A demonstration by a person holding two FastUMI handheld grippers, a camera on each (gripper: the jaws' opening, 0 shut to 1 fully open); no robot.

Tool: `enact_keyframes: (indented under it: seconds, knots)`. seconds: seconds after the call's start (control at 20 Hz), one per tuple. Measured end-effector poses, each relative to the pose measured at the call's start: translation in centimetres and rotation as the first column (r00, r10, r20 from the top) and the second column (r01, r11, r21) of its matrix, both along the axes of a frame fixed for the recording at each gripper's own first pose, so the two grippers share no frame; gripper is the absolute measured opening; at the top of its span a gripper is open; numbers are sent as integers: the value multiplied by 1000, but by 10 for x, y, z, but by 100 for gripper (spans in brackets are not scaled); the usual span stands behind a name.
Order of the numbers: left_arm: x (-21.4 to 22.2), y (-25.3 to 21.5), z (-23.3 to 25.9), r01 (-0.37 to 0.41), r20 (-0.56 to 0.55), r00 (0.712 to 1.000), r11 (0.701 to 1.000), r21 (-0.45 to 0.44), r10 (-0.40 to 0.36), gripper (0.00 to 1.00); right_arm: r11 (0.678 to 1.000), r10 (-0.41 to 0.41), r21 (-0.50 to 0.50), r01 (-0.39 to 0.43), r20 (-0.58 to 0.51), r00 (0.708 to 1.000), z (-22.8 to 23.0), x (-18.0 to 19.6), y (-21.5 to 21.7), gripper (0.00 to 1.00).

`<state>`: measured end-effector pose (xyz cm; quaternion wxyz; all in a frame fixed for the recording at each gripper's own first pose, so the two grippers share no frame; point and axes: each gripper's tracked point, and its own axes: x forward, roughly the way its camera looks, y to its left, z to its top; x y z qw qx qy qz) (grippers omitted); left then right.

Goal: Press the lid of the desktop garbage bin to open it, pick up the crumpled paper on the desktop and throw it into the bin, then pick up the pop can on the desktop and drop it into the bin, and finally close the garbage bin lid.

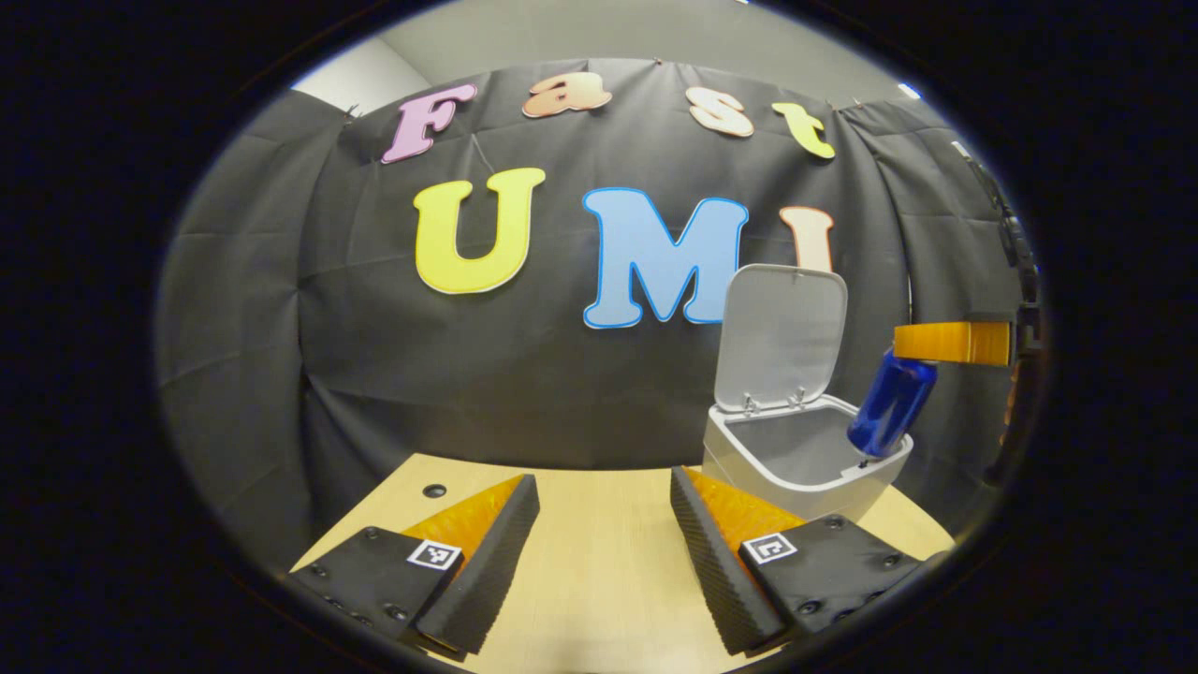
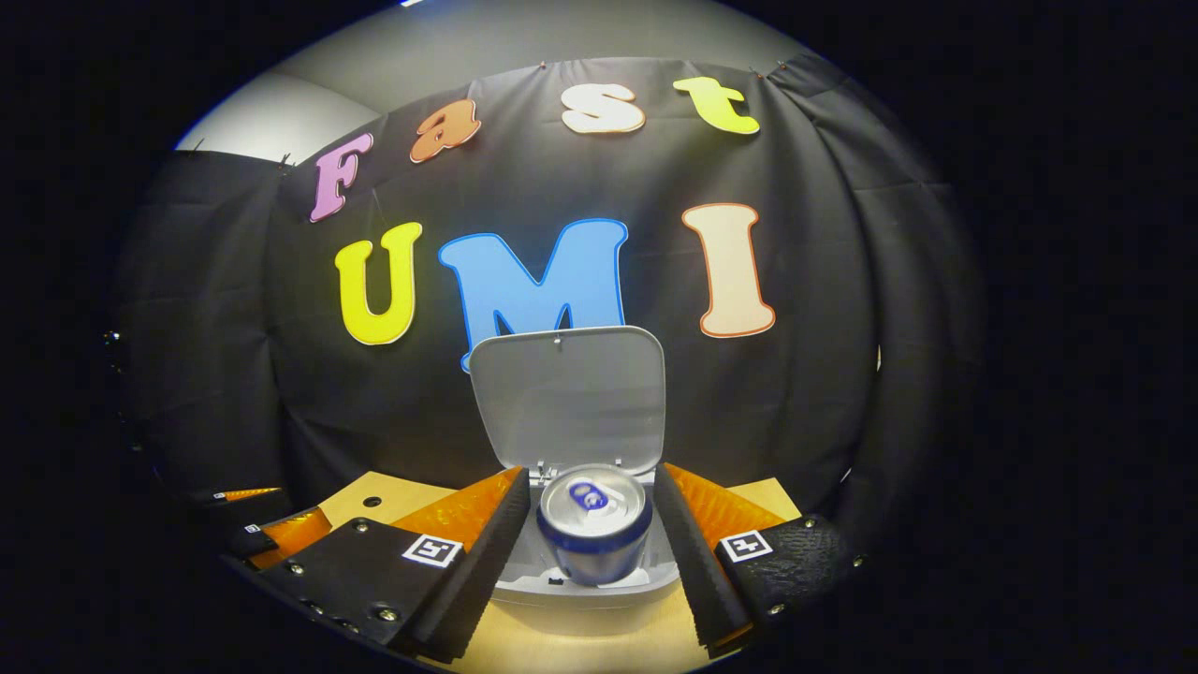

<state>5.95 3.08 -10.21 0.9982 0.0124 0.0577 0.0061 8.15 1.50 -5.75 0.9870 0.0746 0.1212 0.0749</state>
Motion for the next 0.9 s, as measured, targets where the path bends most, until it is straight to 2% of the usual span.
enact_keyframes:
  seconds: [0.9]
  knots:
    - [-2, 0, 3, 5, 4, 1000, 1000, -5, -5, 96, 999, -23, 33, 21, 65, 998, 36, 9, -4, 85]
